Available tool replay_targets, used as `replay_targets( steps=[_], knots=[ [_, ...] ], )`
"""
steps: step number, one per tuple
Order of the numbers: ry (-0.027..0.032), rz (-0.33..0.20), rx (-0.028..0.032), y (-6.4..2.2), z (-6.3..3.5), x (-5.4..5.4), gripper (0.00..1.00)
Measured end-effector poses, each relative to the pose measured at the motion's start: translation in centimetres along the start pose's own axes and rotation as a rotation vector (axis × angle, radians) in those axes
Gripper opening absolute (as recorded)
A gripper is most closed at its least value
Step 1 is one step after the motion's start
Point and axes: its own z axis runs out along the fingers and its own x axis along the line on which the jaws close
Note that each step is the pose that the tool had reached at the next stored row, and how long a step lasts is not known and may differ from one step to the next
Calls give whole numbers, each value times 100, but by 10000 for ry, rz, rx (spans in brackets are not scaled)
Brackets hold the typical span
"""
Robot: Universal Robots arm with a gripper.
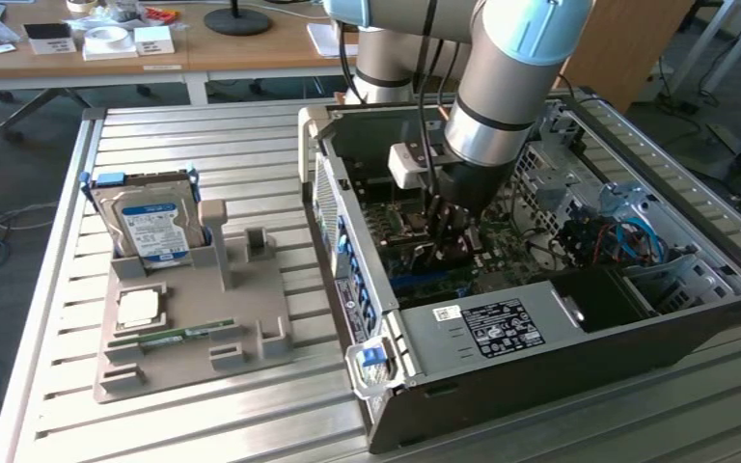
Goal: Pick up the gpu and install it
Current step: 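Insert the gpu into the slot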
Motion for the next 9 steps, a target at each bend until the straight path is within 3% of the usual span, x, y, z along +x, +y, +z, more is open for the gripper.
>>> replay_targets(
  steps=[9],
  knots=[
    [1, 0, -1, 1, -20, 0, 27]
  ],
)
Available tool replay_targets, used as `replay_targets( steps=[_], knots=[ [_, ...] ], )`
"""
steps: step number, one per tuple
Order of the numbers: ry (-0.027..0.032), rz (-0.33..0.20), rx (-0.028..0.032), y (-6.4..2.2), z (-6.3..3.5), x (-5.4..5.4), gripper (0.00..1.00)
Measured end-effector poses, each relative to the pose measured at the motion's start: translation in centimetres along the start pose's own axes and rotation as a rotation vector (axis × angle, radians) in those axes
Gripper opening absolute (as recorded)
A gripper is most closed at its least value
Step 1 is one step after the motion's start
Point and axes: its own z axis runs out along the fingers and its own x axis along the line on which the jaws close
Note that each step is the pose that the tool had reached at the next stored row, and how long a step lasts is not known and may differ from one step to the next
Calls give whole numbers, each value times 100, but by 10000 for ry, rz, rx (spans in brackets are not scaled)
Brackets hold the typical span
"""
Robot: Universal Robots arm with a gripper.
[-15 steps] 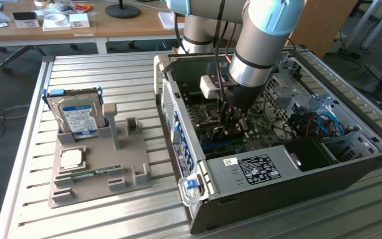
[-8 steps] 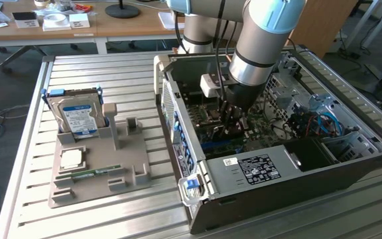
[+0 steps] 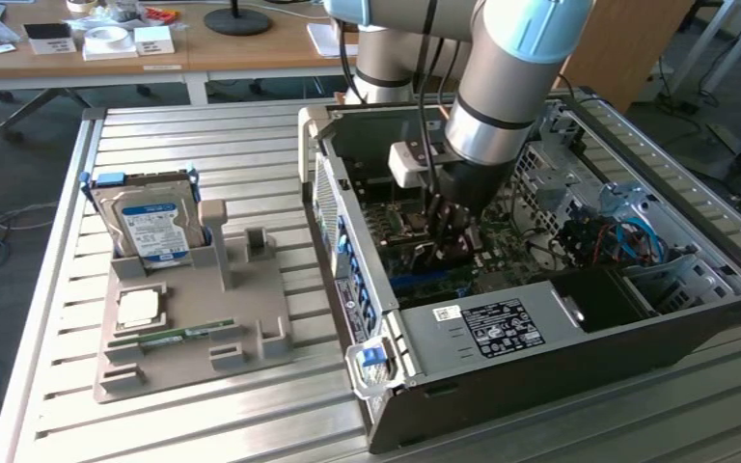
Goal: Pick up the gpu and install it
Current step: 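Insert the gpu into the slot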
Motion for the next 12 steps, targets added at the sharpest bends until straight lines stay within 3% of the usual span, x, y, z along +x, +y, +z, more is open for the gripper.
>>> replay_targets(
  steps=[7, 12],
  knots=[
    [-1, 0, 0, 0, -11, -1, 27],
    [-1, -2, 50, 10, -10, -1, 27]
  ],
)
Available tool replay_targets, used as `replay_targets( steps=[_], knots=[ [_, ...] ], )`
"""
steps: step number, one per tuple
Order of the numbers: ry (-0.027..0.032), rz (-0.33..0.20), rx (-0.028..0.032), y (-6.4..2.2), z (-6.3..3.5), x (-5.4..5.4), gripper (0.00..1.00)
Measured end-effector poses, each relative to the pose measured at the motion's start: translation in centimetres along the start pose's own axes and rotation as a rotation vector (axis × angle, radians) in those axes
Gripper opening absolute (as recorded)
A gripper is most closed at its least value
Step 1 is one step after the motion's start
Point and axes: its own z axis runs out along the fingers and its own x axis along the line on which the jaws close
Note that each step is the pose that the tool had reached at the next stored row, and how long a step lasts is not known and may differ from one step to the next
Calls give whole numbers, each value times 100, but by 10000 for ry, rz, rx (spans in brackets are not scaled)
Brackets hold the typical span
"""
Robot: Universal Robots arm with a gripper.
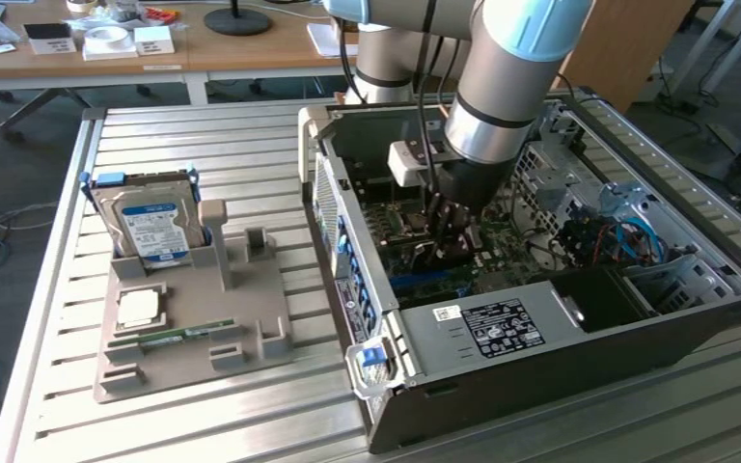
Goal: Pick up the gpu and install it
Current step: 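Insert the gpu into the slot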
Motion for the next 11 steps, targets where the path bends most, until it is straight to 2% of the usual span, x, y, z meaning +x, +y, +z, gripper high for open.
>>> replay_targets(
  steps=[2, 4, 11],
  knots=[
    [2, 1, 23, 5, 0, 0, 27],
    [3, -2, 71, 10, 0, 0, 27],
    [4, -1, 77, 17, 0, -7, 27]
  ],
)
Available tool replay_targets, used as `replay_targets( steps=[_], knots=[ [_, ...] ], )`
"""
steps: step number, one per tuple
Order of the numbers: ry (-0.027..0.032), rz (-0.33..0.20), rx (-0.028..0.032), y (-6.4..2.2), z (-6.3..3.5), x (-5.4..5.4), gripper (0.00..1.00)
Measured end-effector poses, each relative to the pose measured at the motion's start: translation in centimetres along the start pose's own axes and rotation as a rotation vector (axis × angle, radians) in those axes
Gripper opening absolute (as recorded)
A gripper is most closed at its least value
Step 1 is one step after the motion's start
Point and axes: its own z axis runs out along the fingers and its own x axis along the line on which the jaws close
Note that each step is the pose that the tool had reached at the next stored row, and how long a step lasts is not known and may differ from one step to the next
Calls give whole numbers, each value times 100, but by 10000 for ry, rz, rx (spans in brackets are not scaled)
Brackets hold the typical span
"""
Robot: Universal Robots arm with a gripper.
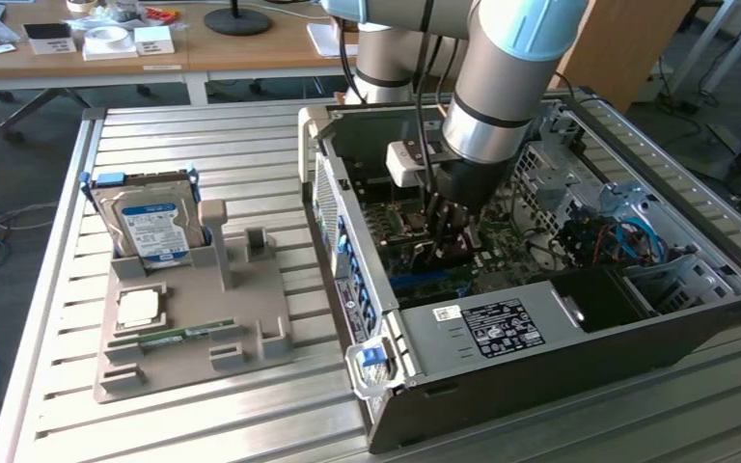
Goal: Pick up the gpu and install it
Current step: 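Insert the gpu into the slot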
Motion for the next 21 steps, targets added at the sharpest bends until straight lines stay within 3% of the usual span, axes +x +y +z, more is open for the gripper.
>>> replay_targets(
  steps=[21],
  knots=[
    [1, -1, 21, 23, 43, 6, 27]
  ],
)
